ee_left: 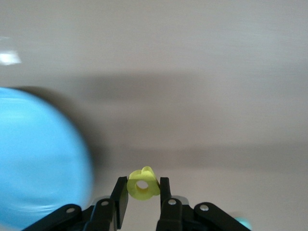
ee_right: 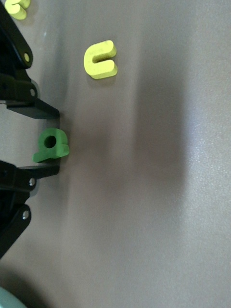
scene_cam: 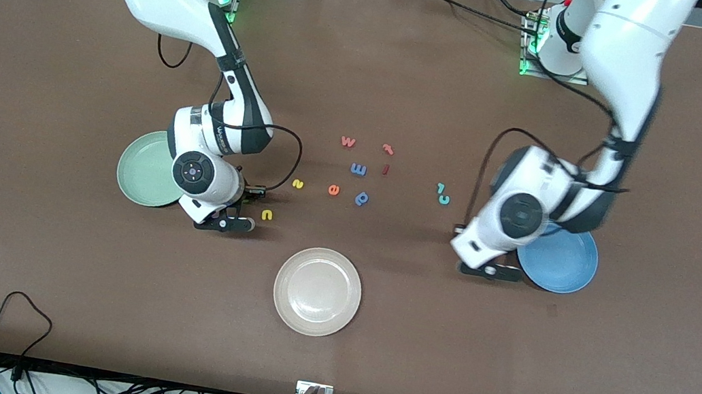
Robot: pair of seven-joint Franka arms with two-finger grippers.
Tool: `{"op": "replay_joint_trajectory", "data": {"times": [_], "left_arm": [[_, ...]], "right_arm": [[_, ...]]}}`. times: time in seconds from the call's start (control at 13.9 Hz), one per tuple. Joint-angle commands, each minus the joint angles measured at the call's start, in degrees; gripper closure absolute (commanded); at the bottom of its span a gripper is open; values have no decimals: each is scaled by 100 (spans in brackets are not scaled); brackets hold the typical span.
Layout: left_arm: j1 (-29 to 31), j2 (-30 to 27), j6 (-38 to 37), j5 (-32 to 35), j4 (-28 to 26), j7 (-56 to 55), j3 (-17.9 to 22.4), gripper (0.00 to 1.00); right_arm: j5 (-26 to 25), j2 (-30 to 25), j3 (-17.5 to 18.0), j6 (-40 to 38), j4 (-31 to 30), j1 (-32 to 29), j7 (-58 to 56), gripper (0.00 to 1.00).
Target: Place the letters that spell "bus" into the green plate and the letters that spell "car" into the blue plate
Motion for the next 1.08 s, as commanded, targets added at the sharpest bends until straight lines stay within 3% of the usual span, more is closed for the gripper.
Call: {"op": "replay_joint_trajectory", "data": {"times": [0.0, 0.29, 0.36, 0.43, 0.5, 0.58, 0.86, 1.01], "left_arm": [[666, -188, -339, 161, -246, 665, -40, 99], [1141, -196, -6, 161, -756, 718, -136, 97], [1202, -197, 12, 161, -774, 718, -145, 94], [1203, -162, 30, 161, -757, 718, -145, 82], [1212, -135, 99, 161, -748, 718, -145, 49], [1255, -118, 126, 161, -748, 744, -145, 0], [1221, -494, -92, 134, -652, 973, -373, 0], [1220, -688, -207, 29, -660, 807, -845, 0]], "right_arm": [[106, 13, -42, 81, -65, 55, 30, 65], [106, 48, -42, 81, -65, 55, 30, 76], [106, 48, -42, 72, -65, 55, 38, 81], [106, 48, -42, 55, -74, 46, 47, 83], [114, 31, -42, 20, -65, 46, 56, 83], [115, -100, -51, -76, -65, 20, 195, 84], [80, -882, -480, -1060, -143, -103, 153, 83], [53, -1129, -656, -1018, -528, -164, 57, 83]]}}
